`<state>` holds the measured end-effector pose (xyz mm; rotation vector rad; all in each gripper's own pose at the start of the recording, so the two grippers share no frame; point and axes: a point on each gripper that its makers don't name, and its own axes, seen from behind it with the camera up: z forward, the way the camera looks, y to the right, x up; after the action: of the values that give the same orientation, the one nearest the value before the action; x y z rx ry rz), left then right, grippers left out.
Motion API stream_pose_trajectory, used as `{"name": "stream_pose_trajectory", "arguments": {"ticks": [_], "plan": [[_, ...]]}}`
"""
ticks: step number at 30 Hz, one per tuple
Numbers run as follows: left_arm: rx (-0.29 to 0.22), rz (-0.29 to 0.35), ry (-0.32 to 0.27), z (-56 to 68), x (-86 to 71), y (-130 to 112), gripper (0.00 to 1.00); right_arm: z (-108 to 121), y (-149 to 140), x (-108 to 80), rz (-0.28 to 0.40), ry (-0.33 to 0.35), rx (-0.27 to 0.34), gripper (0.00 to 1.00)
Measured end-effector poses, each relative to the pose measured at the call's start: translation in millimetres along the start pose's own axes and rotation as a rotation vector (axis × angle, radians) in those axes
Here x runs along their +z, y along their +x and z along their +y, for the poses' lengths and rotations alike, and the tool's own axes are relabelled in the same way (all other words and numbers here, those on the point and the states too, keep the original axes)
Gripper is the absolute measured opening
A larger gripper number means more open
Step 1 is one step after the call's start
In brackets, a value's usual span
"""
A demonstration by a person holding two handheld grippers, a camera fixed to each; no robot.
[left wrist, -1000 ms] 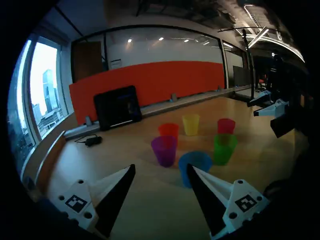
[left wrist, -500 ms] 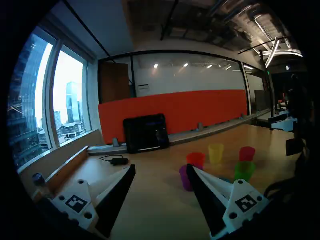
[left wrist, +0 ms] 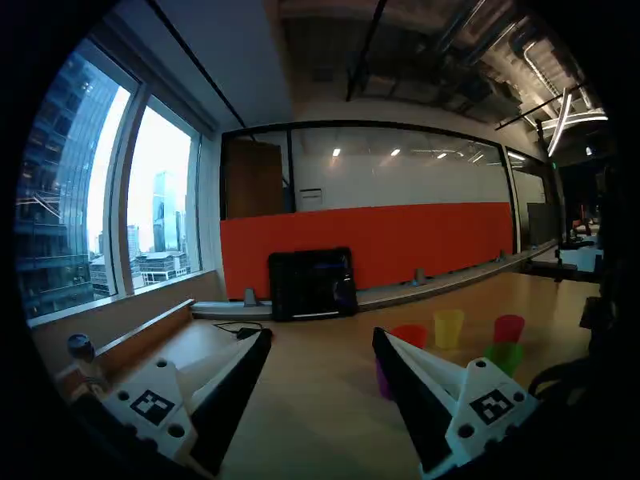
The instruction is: Pour water
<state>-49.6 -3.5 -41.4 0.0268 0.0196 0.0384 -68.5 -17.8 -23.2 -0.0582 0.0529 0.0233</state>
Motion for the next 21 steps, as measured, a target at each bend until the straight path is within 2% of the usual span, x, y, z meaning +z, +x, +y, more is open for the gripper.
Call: {"name": "stream_pose_trajectory", "arguments": {"ticks": [6,12,18,21], "plan": [[-0.024,0.003,0.005,-0.4,5.2,-5.6,0.94,15.0,11.5,-6.5,0.046,-0.08,0.006,1.0],[-0.003,0.01,0.016,1.1,12.0,-6.3,0.94,18.5,8.0,-11.7,0.049,-0.099,0.008,1.0],[-0.007,0.025,0.002,11.9,19.0,-11.8,0.94,19.1,-1.7,-12.4,0.031,-0.105,0.022,1.0],[-0.002,0.024,0.018,10.8,21.8,-16.0,0.94,17.6,-4.9,-12.3,0.021,-0.103,0.027,1.0]]}}
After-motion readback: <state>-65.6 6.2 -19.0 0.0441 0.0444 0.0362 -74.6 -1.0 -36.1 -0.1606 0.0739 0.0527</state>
